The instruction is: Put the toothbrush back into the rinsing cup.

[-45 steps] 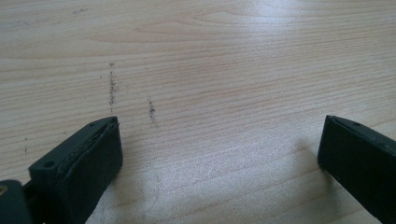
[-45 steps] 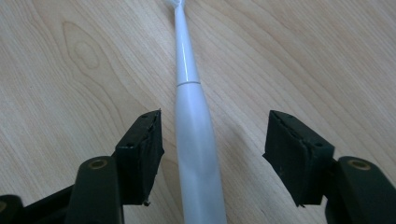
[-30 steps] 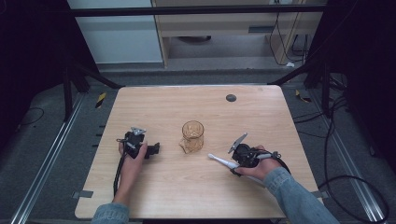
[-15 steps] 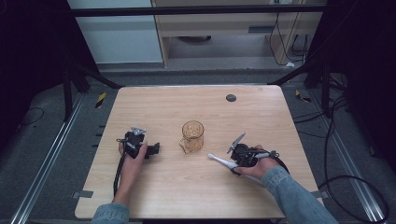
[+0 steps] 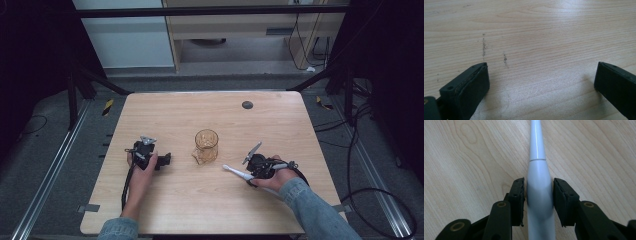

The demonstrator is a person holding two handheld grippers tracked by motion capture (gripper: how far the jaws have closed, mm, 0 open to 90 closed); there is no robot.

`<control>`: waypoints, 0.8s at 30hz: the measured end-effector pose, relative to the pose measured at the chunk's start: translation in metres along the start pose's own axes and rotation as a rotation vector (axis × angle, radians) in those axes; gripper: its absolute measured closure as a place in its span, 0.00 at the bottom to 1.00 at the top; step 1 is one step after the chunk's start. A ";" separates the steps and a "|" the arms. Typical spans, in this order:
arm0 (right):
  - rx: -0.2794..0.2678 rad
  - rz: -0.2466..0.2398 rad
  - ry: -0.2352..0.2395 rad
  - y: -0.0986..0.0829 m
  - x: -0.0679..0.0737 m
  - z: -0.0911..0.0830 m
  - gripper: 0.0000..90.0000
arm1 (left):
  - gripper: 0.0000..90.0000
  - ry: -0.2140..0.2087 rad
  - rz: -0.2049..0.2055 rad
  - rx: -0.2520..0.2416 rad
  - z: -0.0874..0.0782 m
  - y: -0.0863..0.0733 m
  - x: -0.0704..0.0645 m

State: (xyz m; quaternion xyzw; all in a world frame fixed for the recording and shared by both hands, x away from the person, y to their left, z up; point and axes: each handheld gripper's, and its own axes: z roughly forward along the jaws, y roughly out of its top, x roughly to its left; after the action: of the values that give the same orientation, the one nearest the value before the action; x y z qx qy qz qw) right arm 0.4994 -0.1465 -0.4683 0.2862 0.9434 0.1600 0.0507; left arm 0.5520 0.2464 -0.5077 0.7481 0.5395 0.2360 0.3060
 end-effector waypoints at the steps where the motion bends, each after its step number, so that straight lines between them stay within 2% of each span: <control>1: 0.000 0.000 0.000 0.000 0.000 0.000 0.69 | 0.00 0.000 0.000 0.000 0.000 0.000 0.000; 9: 0.004 -0.009 -0.004 0.000 -0.001 0.000 0.74 | 0.00 0.000 0.000 0.000 0.000 0.000 0.000; 18: 0.010 0.015 0.017 -0.002 -0.003 -0.002 0.74 | 0.00 0.000 -0.001 -0.001 0.000 0.000 0.000; 24: -0.012 0.036 0.020 -0.002 -0.009 -0.011 0.74 | 0.00 0.000 0.000 -0.001 0.000 0.000 0.000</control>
State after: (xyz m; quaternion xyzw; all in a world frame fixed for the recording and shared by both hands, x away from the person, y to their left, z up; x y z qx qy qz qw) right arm 0.5036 -0.1558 -0.4590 0.3010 0.9376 0.1696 0.0399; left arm 0.5520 0.2464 -0.5078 0.7479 0.5395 0.2360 0.3063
